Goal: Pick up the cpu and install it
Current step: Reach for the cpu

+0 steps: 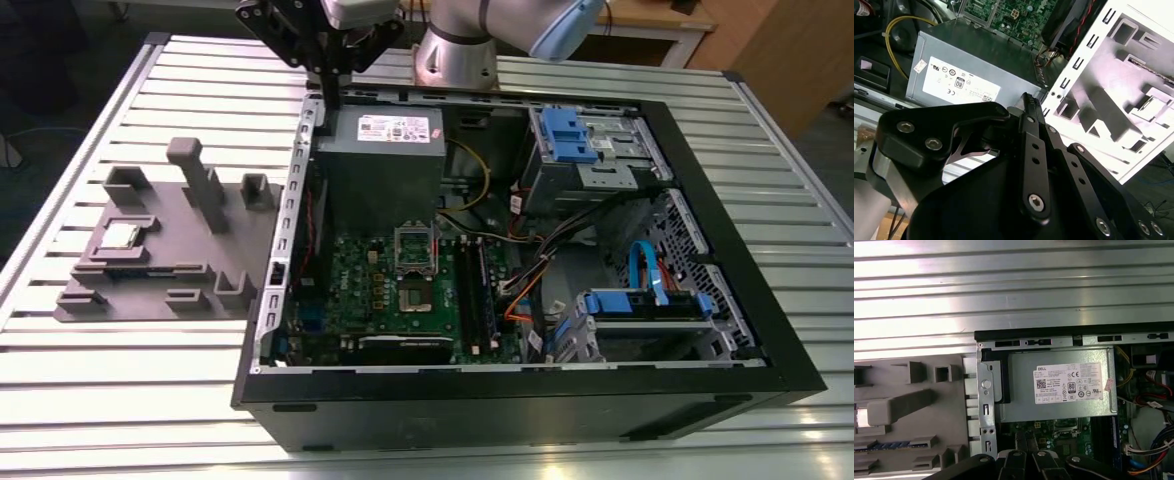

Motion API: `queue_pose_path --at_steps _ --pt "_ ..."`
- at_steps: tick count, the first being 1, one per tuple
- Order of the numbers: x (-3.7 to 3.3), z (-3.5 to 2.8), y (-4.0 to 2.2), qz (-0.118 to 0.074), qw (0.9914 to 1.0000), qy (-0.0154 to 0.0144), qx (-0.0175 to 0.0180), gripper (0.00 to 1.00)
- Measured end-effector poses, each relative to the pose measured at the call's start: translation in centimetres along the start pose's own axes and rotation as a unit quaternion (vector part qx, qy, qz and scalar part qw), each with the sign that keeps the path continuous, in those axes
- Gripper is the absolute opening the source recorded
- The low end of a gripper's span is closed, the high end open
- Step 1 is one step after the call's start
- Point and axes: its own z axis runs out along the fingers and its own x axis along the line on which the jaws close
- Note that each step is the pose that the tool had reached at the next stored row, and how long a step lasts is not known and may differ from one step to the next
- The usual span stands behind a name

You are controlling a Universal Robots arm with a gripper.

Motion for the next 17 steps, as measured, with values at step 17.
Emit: queue_pose_path --at_steps 17 --pt "0.85 0.04 -0.07 0.000 1.00000 0.0012 0.0001 0.10"
